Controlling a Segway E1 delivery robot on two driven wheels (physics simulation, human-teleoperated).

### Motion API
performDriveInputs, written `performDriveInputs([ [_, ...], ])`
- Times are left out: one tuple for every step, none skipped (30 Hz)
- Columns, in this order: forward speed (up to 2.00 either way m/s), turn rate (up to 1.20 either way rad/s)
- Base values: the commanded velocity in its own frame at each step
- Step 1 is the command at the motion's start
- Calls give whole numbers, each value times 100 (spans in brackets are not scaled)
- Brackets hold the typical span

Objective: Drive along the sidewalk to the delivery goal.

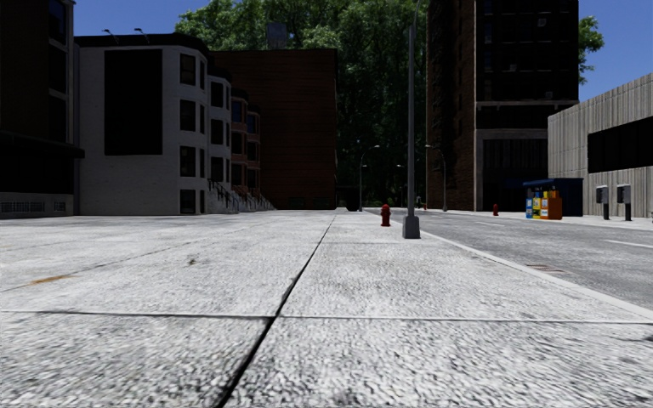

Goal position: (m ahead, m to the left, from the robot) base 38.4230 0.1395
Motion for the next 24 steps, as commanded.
performDriveInputs([
  [200, 0],
  [200, 0],
  [200, 0],
  [200, 0],
  [200, 0],
  [200, 0],
  [200, 0],
  [200, 0],
  [200, 0],
  [200, 0],
  [200, 0],
  [200, 0],
  [200, 0],
  [200, 0],
  [200, 0],
  [200, 0],
  [200, 0],
  [200, 0],
  [200, 0],
  [200, 0],
  [200, 0],
  [200, 0],
  [200, 0],
  [200, 0],
])
